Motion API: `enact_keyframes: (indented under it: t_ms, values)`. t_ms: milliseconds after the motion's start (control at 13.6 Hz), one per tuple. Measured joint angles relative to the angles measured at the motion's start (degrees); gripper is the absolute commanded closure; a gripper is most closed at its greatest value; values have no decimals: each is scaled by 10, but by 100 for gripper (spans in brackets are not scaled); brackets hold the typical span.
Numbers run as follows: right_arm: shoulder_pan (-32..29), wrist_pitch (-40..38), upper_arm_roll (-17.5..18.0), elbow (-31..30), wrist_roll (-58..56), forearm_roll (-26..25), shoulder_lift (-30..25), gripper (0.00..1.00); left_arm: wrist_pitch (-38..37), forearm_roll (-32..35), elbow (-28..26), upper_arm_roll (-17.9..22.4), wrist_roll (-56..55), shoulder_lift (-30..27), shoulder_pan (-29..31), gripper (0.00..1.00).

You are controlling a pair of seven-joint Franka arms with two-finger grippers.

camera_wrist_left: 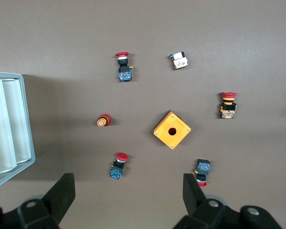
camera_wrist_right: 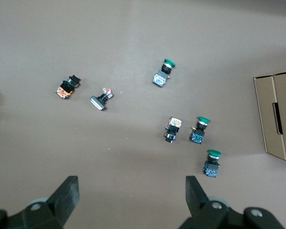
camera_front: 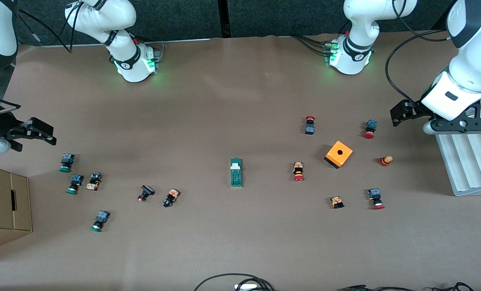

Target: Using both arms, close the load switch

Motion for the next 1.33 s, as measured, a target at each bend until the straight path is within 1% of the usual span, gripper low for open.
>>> enact_keyframes:
  t_ms: [958,1105,1326]
  values:
    - [1,0,0,0,0,0,7,0,-7,-1,0,-4,0,0,0,0]
    - [1,0,0,0,0,0,8,0,-8,-1,0,-24,-4,1,-2,0]
    - [1,-1,0,0,0,0,10,0,10,-1,0,-83,-76,6,-7,0]
